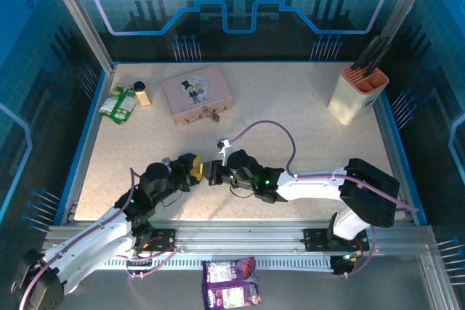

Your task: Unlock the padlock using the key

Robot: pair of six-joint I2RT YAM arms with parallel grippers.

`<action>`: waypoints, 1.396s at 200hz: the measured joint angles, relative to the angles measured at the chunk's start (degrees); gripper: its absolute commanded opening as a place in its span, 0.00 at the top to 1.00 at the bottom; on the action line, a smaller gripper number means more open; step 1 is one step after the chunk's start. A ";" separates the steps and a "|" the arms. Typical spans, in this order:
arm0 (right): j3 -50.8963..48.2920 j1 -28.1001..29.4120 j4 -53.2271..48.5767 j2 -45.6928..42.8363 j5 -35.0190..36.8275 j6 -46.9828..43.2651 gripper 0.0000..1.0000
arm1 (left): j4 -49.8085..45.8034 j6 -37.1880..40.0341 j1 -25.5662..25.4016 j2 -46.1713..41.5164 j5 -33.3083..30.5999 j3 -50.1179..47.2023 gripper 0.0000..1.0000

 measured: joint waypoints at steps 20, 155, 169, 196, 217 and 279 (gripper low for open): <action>-0.68 0.02 -0.11 -0.02 0.07 0.17 1.00 | 0.00 0.02 0.00 -0.02 -0.02 0.00 0.68; -0.70 0.00 -0.22 -1.81 1.33 0.17 1.00 | -1.99 3.34 -0.11 0.00 -0.61 0.02 1.00; -0.70 0.00 -0.59 -1.86 1.49 0.17 1.00 | -2.21 3.74 -0.11 0.00 -0.66 0.04 1.00; -0.70 0.00 -1.40 -1.92 1.51 0.50 0.81 | -4.07 6.58 -0.22 0.22 -1.01 1.11 1.00; -0.70 0.00 -2.38 -2.29 1.70 1.42 0.61 | -5.90 10.88 -0.33 0.76 -2.86 3.19 1.00; -7.91 -3.89 7.26 -6.45 0.50 8.07 0.43 | 2.69 38.45 -0.31 8.66 -9.99 6.47 1.00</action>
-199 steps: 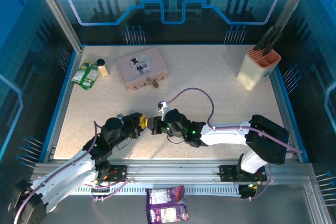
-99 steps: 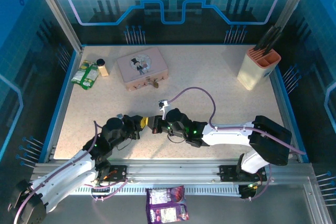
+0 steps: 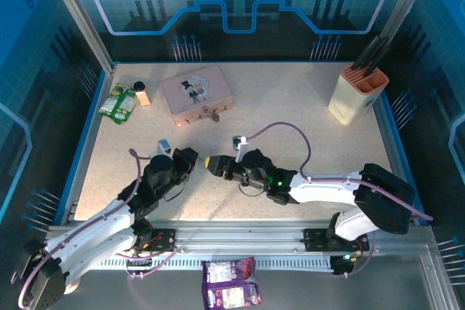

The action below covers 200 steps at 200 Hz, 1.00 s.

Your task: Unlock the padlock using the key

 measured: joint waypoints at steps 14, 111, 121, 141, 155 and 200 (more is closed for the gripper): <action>-2.16 -2.05 4.24 0.04 -1.03 1.18 0.41 | 5.20 8.22 0.00 3.85 1.70 2.12 1.00; -11.93 -11.37 38.77 4.55 -9.42 -1.09 0.31 | 26.32 32.61 0.00 13.05 15.65 7.54 1.00; -11.72 -11.37 40.19 4.31 -10.34 -2.14 0.31 | 27.15 33.00 0.00 13.75 16.24 7.80 1.00; -11.69 -11.37 41.86 3.13 -11.43 -3.69 0.34 | 28.70 33.22 0.00 14.51 17.00 7.91 1.00; -11.61 -11.39 42.93 2.75 -12.13 -4.35 0.40 | 30.08 33.18 0.00 14.78 17.44 7.91 1.00; -9.73 -10.95 43.39 2.73 -14.32 -6.03 0.54 | 36.04 30.32 0.00 17.18 17.88 7.91 1.00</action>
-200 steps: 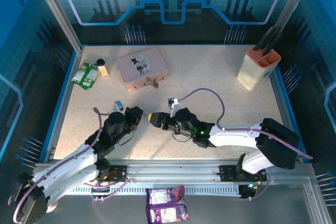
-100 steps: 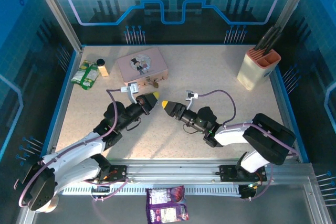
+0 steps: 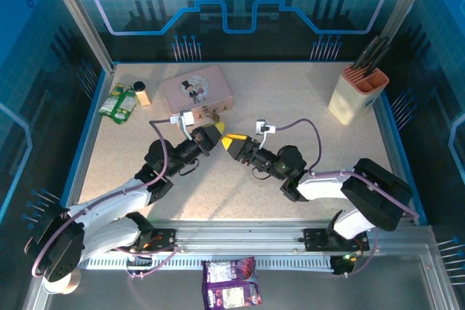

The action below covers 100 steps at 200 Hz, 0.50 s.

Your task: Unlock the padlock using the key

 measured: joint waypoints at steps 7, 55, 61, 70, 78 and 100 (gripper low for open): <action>0.22 0.17 0.02 -0.07 -0.26 -0.26 0.56 | 0.96 -0.46 0.00 0.46 0.15 0.00 1.00; 0.63 0.33 0.37 -0.55 -1.22 -1.44 0.69 | 4.20 -2.99 0.00 1.64 0.83 0.00 1.00; 0.63 0.33 0.37 -0.55 -1.25 -1.42 0.70 | 4.37 -3.02 0.00 1.64 0.83 0.00 1.00; 0.66 0.33 0.37 -0.55 -1.22 -1.46 0.73 | 4.48 -3.13 0.00 1.64 0.83 0.00 1.00; 0.68 0.33 0.35 -0.55 -1.27 -1.46 0.75 | 4.50 -3.32 0.00 1.64 0.85 0.00 1.00; 1.05 0.33 0.33 -0.55 -1.38 -1.44 0.80 | 4.83 -4.33 0.00 1.64 0.85 0.00 1.00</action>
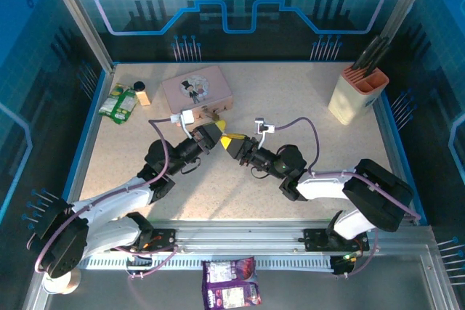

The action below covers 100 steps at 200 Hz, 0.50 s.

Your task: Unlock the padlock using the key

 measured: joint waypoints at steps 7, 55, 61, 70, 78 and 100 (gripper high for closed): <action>0.02 0.00 0.00 0.00 -0.02 0.00 0.81 | 0.20 -0.13 -0.02 0.00 0.00 0.00 1.00; 0.04 -0.02 0.00 -0.17 0.04 0.28 0.92 | 1.55 -0.17 -0.07 0.00 -0.02 -0.11 1.00; 0.04 -0.02 -0.02 -0.24 0.07 0.33 0.93 | 1.75 -0.20 -0.07 0.02 -0.02 -0.11 1.00; 0.04 0.00 -0.02 -0.39 0.13 0.44 0.95 | 2.14 -0.17 -0.13 0.02 -0.02 -0.11 1.00; 0.04 0.00 -0.02 -0.61 0.13 0.48 0.96 | 2.56 -0.20 -0.24 0.11 -0.04 -0.13 1.00; 0.04 -0.09 -0.33 -1.07 0.02 0.90 0.97 | 3.69 -0.17 -0.44 0.15 -0.28 -0.48 1.00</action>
